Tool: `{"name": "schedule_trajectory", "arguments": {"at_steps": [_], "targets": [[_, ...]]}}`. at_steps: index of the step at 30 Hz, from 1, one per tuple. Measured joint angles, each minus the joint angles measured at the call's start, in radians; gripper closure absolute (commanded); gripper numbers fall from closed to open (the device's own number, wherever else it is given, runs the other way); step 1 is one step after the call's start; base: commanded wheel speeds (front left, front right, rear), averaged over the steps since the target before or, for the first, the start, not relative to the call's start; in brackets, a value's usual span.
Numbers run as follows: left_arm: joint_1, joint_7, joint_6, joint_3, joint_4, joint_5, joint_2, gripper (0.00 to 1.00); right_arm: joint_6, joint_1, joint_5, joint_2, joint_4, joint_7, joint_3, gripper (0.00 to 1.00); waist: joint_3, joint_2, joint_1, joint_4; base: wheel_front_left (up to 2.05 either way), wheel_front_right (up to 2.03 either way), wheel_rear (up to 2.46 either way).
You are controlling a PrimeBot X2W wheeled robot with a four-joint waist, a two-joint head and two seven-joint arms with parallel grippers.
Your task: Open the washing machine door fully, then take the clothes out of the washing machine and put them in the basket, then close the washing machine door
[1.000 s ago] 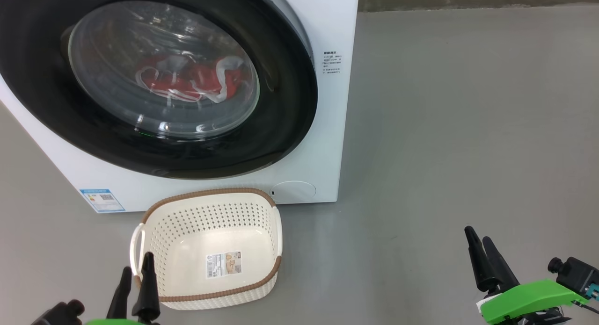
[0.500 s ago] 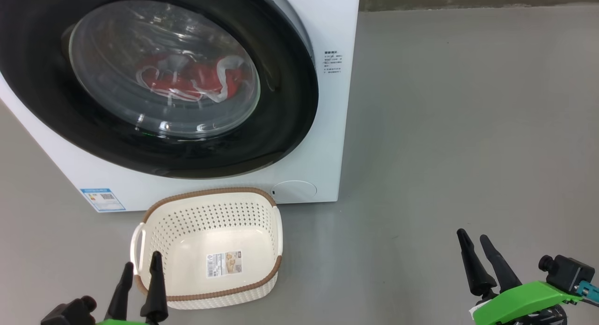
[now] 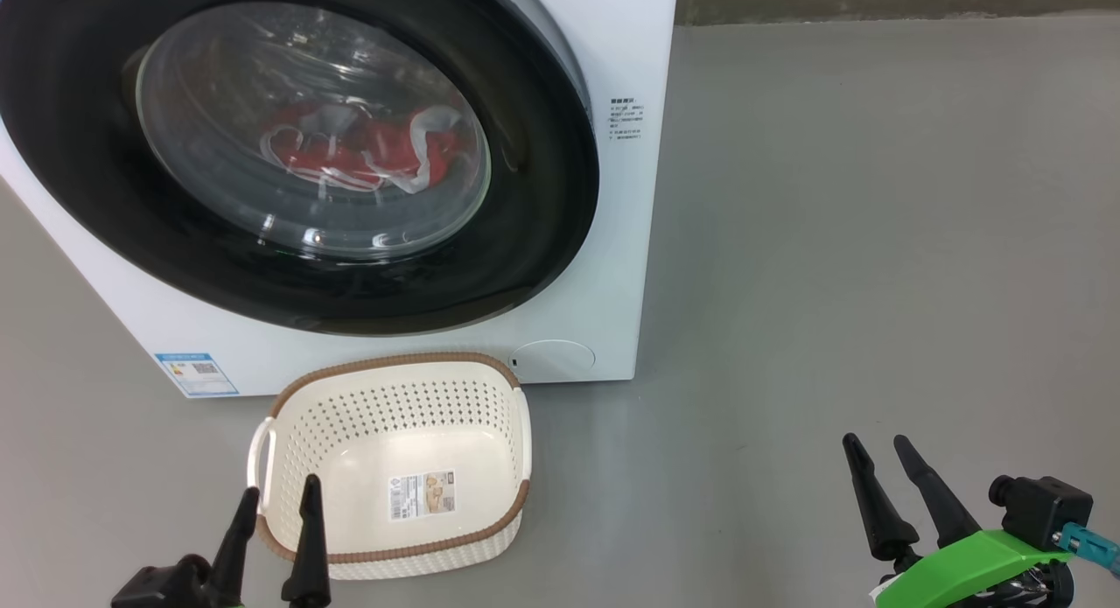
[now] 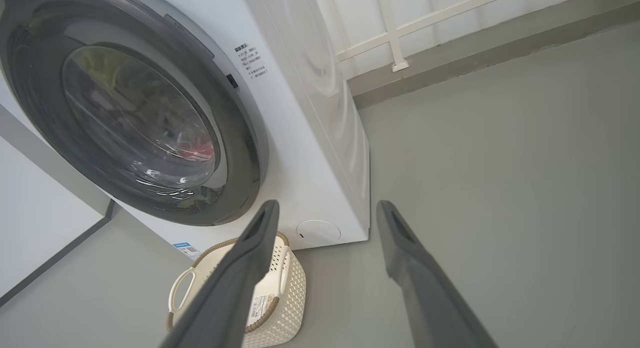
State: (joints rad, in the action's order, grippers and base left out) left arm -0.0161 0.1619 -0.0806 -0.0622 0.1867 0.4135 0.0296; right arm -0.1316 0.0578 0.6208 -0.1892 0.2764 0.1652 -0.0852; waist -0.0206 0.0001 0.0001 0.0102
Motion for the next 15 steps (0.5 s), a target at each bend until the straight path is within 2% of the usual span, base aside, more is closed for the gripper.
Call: {"name": "schedule_trajectory", "arguments": {"at_steps": [15], "targets": [[0.0,0.044,0.007,-0.014,-0.016,-0.187,0.002,0.0,0.0,0.0,-0.158,-0.011,-0.01,0.041,-0.028,0.0,-0.01,0.0,0.0,0.002,0.0,0.0,0.0]]}}
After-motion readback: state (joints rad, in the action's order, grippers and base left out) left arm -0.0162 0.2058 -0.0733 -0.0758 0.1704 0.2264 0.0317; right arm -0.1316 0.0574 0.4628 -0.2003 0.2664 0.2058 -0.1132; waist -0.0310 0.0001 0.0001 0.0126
